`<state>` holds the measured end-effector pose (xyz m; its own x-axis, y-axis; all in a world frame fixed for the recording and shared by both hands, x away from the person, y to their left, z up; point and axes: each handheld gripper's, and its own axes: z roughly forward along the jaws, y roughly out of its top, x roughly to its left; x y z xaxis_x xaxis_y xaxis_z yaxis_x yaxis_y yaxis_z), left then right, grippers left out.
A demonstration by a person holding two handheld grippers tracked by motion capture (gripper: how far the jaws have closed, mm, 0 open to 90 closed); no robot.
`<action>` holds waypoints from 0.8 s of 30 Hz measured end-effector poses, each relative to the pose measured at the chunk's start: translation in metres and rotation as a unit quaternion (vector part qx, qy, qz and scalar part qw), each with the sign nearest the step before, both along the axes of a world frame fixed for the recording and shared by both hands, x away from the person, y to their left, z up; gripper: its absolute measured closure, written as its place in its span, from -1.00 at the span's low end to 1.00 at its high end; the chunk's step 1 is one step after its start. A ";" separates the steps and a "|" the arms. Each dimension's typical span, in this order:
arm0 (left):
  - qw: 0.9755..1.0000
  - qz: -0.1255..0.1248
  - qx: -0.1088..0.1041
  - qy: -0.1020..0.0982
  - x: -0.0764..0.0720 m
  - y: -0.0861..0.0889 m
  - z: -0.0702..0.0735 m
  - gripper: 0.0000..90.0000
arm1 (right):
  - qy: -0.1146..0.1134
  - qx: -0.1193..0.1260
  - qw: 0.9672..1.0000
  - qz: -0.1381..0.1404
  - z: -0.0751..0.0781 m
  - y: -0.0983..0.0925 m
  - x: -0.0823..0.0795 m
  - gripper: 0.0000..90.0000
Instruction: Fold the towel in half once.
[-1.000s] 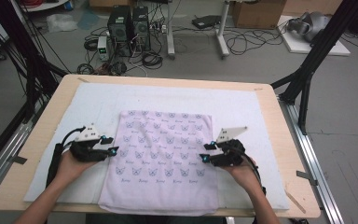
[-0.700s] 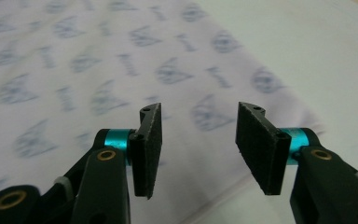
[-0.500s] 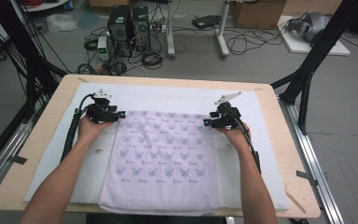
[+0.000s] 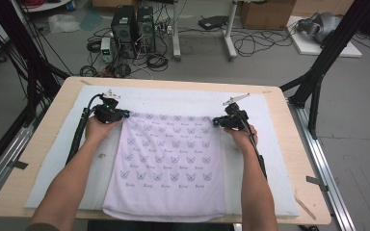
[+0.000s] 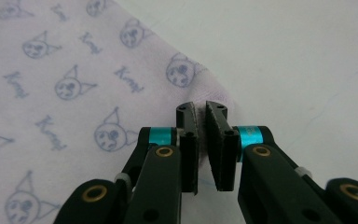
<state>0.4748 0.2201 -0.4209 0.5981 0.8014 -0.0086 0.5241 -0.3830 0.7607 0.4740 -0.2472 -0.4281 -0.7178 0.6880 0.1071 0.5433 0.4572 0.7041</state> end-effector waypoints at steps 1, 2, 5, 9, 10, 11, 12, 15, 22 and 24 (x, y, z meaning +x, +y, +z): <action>1.000 -0.001 0.003 -0.007 0.001 -0.001 0.005 0.95 | -0.007 -0.002 1.000 -0.002 0.004 -0.001 0.000 0.87; 1.000 0.001 0.002 -0.016 0.002 -0.002 0.010 0.95 | 0.001 -0.006 1.000 -0.006 0.008 -0.002 0.002 0.87; 0.999 0.005 0.009 -0.037 0.006 -0.004 0.025 0.95 | -0.024 -0.011 1.000 -0.002 0.028 0.003 0.006 0.87; 0.997 0.024 0.006 -0.072 0.014 0.000 0.049 0.95 | -0.056 -0.020 0.998 -0.001 0.063 0.010 0.017 0.87; 0.997 0.028 0.002 -0.077 0.016 0.001 0.053 0.94 | -0.064 -0.022 0.998 -0.005 0.069 0.011 0.020 0.86; 0.996 0.036 -0.002 -0.080 0.018 0.002 0.057 0.86 | -0.063 -0.026 0.998 -0.010 0.072 0.010 0.023 0.80; 0.996 0.038 -0.002 -0.081 0.019 0.002 0.058 0.63 | -0.068 -0.028 0.997 -0.018 0.074 0.011 0.026 0.62; 0.998 0.022 0.003 -0.058 0.018 0.005 0.050 0.43 | -0.043 -0.014 0.999 -0.021 0.065 0.010 0.028 0.37; 0.999 0.014 -0.003 -0.036 -0.004 0.018 0.027 0.32 | 0.000 -0.026 1.000 -0.008 0.046 0.007 0.014 0.22; 0.999 0.011 -0.005 -0.035 -0.007 0.017 0.023 0.31 | 0.001 -0.032 0.999 -0.008 0.047 0.009 0.011 0.22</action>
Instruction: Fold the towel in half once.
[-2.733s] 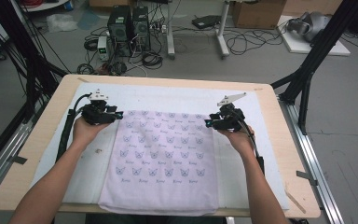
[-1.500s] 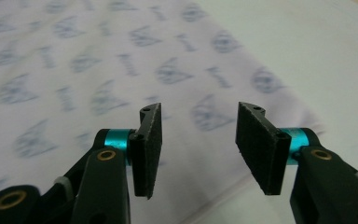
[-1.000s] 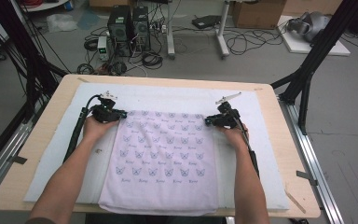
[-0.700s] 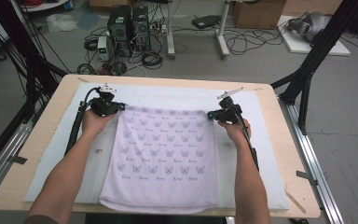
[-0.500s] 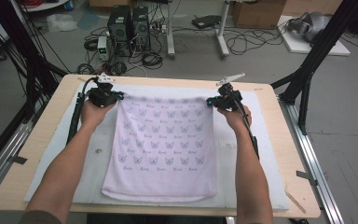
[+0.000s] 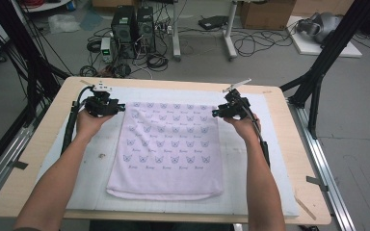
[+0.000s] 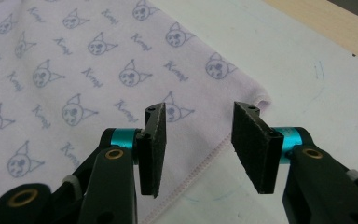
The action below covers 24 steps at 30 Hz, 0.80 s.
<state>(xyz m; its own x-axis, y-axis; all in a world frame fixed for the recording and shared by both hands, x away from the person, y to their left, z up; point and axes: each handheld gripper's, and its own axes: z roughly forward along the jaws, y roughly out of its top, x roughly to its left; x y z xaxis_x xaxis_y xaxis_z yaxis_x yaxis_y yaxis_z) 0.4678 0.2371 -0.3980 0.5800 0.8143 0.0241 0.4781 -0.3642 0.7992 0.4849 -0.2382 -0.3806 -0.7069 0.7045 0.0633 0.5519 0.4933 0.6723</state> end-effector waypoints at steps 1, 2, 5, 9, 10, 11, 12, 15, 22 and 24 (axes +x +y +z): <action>1.000 -0.003 0.000 0.001 -0.001 -0.001 -0.001 0.30 | -0.008 0.005 1.000 0.004 0.002 0.001 -0.001 0.22; 1.000 -0.007 -0.001 0.004 -0.003 -0.002 -0.002 0.30 | -0.009 0.008 1.000 0.005 0.004 0.003 -0.002 0.22; 1.000 -0.021 -0.004 0.012 -0.004 -0.007 -0.003 0.26 | -0.020 0.014 1.000 0.012 0.008 0.008 -0.004 0.18; 0.999 -0.040 -0.007 0.006 -0.010 -0.016 0.002 0.22 | -0.006 0.016 1.000 0.021 0.003 0.011 -0.005 0.11; 0.999 -0.045 -0.005 0.006 -0.012 -0.018 0.003 0.22 | -0.001 0.022 1.000 0.022 0.002 0.011 -0.006 0.10; 0.999 -0.049 -0.005 0.006 -0.014 -0.019 0.004 0.22 | 0.004 0.025 0.999 0.024 0.001 0.012 -0.008 0.10; 0.998 -0.057 -0.007 0.000 -0.019 -0.019 0.007 0.22 | 0.004 0.028 0.999 0.029 0.001 0.012 -0.010 0.11; 0.997 -0.070 -0.023 -0.016 -0.036 -0.015 0.010 0.22 | -0.031 0.035 0.998 0.050 0.000 0.009 -0.034 0.16; 0.994 -0.102 -0.025 -0.032 -0.090 -0.002 0.004 0.21 | -0.048 0.068 0.993 0.082 -0.006 -0.002 -0.089 0.18; 0.992 -0.118 -0.026 -0.033 -0.109 -0.001 -0.002 0.20 | -0.049 0.070 0.992 0.096 -0.008 -0.001 -0.107 0.18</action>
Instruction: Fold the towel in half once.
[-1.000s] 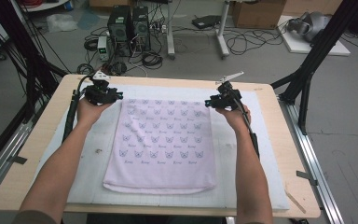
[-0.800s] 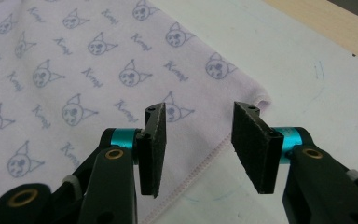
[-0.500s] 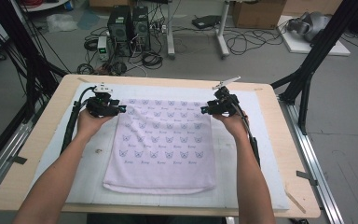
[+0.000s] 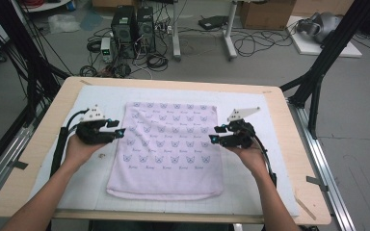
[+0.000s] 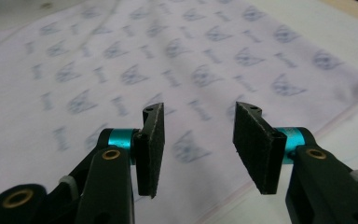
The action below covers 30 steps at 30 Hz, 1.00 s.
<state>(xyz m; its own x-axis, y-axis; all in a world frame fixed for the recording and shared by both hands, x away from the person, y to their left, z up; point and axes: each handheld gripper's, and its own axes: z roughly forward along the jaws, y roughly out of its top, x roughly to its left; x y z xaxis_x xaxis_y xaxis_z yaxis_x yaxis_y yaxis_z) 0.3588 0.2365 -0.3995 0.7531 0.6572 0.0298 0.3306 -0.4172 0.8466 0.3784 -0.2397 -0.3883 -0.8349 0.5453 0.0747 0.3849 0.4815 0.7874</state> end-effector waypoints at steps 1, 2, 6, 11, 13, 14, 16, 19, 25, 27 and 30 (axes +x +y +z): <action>1.000 -0.008 0.002 0.001 -0.009 0.001 -0.003 0.20 | -0.002 0.001 1.000 0.007 -0.001 0.000 -0.009 0.18; 1.000 -0.013 0.001 0.006 -0.020 0.002 -0.009 0.19 | -0.003 -0.003 1.000 0.014 -0.003 0.001 -0.017 0.18; 0.999 -0.044 0.015 0.020 -0.054 0.003 -0.024 0.16 | 0.000 -0.005 0.999 0.045 -0.009 0.005 -0.049 0.25; 0.996 -0.085 0.025 0.026 -0.087 0.003 -0.028 0.18 | 0.010 -0.005 0.997 0.075 -0.026 0.005 -0.085 0.34; 0.993 -0.105 0.032 0.032 -0.098 0.003 -0.030 0.22 | 0.021 -0.008 0.996 0.088 -0.035 0.004 -0.095 0.39; 0.993 -0.110 0.034 0.035 -0.103 0.003 -0.031 0.24 | 0.024 -0.008 0.996 0.091 -0.038 0.004 -0.099 0.40; 0.991 -0.121 0.040 0.046 -0.109 0.005 -0.035 0.30 | 0.032 -0.007 0.994 0.101 -0.044 0.004 -0.104 0.42; 0.988 -0.131 0.057 0.056 -0.116 0.005 -0.041 0.38 | 0.046 -0.016 0.992 0.114 -0.053 0.005 -0.110 0.45; 0.989 -0.123 0.071 0.037 -0.118 0.004 -0.042 0.82 | 0.041 -0.028 0.992 0.117 -0.056 0.006 -0.114 0.86; 0.989 -0.121 0.072 0.039 -0.117 0.003 -0.041 0.88 | 0.038 -0.037 0.991 0.123 -0.054 0.008 -0.115 0.94; 0.991 -0.115 0.064 0.037 -0.116 0.005 -0.039 0.90 | 0.039 -0.037 0.991 0.123 -0.051 0.009 -0.114 0.96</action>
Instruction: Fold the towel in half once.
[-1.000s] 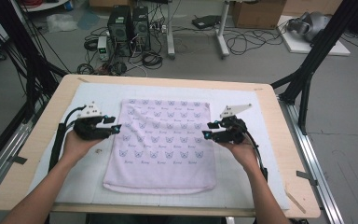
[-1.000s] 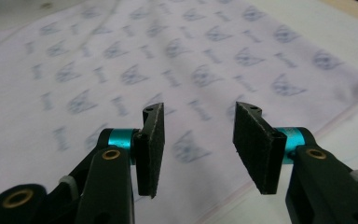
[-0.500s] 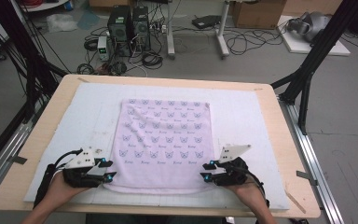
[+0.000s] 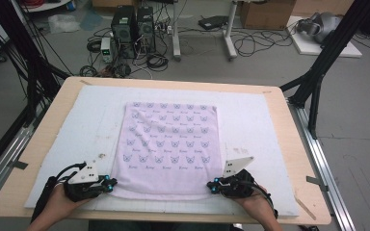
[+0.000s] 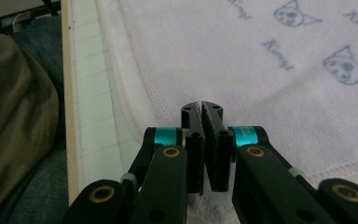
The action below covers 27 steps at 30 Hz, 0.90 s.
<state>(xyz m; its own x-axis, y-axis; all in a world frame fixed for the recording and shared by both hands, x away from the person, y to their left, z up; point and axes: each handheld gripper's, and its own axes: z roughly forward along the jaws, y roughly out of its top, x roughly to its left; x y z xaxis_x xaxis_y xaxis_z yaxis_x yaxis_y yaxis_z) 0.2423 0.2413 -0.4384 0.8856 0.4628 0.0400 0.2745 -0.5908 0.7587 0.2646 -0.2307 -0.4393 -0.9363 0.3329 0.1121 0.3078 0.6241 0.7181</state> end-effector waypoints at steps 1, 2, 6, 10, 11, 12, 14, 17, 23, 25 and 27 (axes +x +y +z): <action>1.000 0.001 -0.003 -0.001 0.000 0.000 0.001 0.90 | 0.000 0.005 1.000 -0.001 0.002 -0.001 0.000 0.96; 1.000 0.002 -0.005 -0.004 -0.001 0.002 0.003 0.90 | -0.002 0.007 1.000 -0.002 0.004 -0.002 0.000 0.96; 1.000 0.008 -0.017 -0.015 -0.004 0.007 0.013 0.90 | -0.010 0.024 1.000 -0.005 0.015 -0.005 -0.002 0.96; 0.999 0.011 -0.026 -0.020 -0.011 0.010 0.019 0.90 | -0.021 0.035 0.999 -0.003 0.026 -0.006 -0.007 0.96; 0.999 0.010 -0.025 -0.020 -0.012 0.011 0.018 0.90 | -0.021 0.038 0.999 -0.002 0.028 -0.006 -0.009 0.96; 1.000 0.008 -0.023 -0.019 -0.014 0.011 0.018 0.90 | -0.022 0.038 0.999 -0.001 0.029 -0.006 -0.010 0.96; 1.000 0.004 -0.016 -0.015 -0.018 0.010 0.014 0.90 | -0.016 0.036 0.999 0.001 0.027 -0.007 -0.013 0.96; 1.000 0.001 -0.003 0.008 -0.017 0.007 0.002 0.79 | 0.007 0.017 1.000 0.008 0.015 -0.005 -0.015 0.93; 1.000 0.004 -0.006 0.018 -0.013 0.007 0.001 0.62 | 0.021 0.026 0.999 0.011 0.008 -0.003 -0.014 0.77; 1.000 0.002 -0.005 0.022 -0.013 0.006 -0.002 0.74 | 0.020 0.015 1.000 0.010 0.006 -0.002 -0.013 0.78; 1.000 0.001 -0.006 0.016 -0.014 0.006 -0.004 0.81 | 0.025 0.002 1.000 0.014 0.001 0.000 -0.013 0.80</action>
<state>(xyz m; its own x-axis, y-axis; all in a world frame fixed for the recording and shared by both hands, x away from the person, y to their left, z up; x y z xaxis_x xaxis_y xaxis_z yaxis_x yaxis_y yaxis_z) 0.2283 0.2475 -0.4421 0.8851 0.4654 0.0059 0.3005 -0.5811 0.7563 0.2515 -0.2309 -0.4387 -0.9383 0.3062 0.1605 0.3262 0.6306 0.7042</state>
